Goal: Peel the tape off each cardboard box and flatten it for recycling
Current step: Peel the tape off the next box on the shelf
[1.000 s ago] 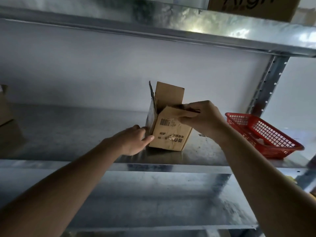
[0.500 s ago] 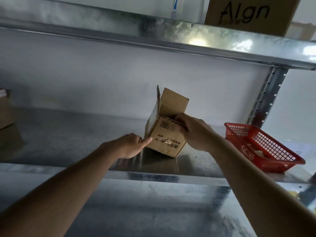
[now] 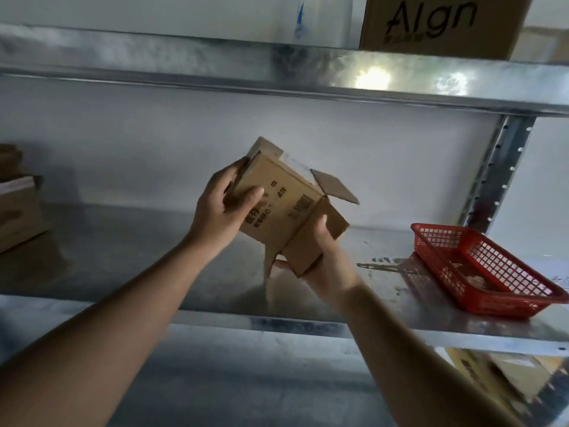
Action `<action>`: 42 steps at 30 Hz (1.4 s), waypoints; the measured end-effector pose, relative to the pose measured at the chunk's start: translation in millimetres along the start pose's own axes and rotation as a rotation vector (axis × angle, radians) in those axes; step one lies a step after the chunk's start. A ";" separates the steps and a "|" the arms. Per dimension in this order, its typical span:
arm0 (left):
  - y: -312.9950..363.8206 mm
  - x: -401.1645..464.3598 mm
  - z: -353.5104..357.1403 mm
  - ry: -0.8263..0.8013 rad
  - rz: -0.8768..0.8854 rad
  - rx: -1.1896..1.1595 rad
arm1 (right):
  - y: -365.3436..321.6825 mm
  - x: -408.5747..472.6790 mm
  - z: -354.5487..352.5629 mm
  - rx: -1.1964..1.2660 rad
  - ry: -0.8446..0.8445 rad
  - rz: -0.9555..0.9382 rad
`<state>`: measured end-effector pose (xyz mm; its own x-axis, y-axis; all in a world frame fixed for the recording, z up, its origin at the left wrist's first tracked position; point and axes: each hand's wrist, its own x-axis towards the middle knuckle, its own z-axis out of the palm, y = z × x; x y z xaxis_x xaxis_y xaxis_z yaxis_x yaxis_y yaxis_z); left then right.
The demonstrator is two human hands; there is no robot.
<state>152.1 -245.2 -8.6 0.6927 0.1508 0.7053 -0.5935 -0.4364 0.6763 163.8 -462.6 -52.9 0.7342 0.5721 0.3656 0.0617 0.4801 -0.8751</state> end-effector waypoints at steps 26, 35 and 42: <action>27.7 -11.3 87.6 -0.571 0.087 0.621 | -22.2 -33.5 -56.0 -0.554 0.776 -0.069; 9.3 3.2 60.3 -0.666 -0.067 0.464 | -24.9 -43.2 -62.3 -1.156 0.495 -0.256; -3.0 -7.4 59.6 -0.626 -0.082 0.367 | -26.4 -44.7 -66.0 -0.998 0.579 -0.220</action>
<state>173.2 -298.0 -28.5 0.8989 -0.2917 0.3270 -0.4299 -0.7315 0.5292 174.0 -544.6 -67.1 0.8238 0.0310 0.5660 0.5393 -0.3507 -0.7657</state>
